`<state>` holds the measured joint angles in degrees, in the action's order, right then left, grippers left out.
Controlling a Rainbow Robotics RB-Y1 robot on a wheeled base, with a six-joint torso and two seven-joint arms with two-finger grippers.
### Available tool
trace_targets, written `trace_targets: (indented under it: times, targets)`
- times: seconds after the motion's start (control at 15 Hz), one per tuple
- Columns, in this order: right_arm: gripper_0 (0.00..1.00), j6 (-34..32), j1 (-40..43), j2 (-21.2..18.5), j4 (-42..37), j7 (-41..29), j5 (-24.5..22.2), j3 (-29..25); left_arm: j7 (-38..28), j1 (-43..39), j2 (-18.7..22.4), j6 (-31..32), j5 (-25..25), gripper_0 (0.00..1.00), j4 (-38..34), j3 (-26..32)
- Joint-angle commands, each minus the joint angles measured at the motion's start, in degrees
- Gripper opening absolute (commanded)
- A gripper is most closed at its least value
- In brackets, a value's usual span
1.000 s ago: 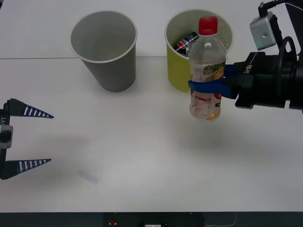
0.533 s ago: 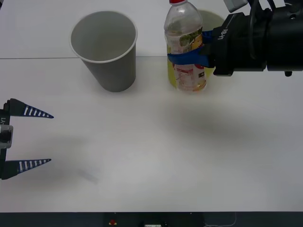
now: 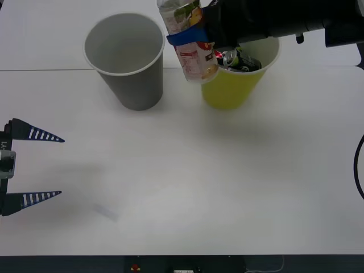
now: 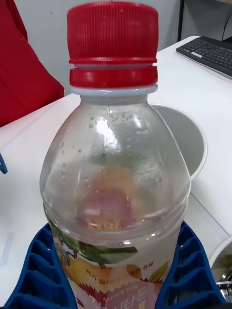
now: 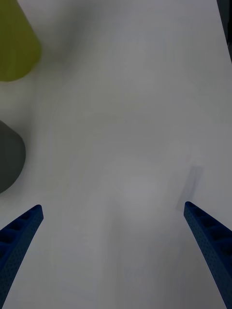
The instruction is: Put the can into the green bin and the plastic bottle into the gray bin
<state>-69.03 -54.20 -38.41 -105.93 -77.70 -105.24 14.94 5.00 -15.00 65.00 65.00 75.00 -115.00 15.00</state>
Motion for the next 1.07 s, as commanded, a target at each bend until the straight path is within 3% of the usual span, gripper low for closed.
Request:
trace_targets:
  times: [0.07, 0.33, 0.73, 1.07]
  targets:
    - [0.00, 0.03, -7.06, 2.91, 7.93, 0.01, -1.90, 3.96, 0.00, 0.00, 0.00, 0.00, 0.00, 1.00, 0.00, 0.00]
    - [0.00, -0.06, -16.38, 10.99, 21.82, 0.01, -9.46, 8.09, 0.00, 0.00, 0.00, 0.00, 0.00, 1.00, 0.00, 0.00]
    - [0.00, 2.32, -24.37, 21.36, 37.11, 0.01, -18.33, 8.53, 0.00, 0.00, 0.00, 0.00, 0.00, 1.00, 0.00, 0.00]
    - [0.00, 11.02, -25.52, 23.56, 43.00, 0.10, -19.21, 13.19, 0.00, 0.00, 0.00, 0.00, 0.00, 1.00, 0.00, 0.00]
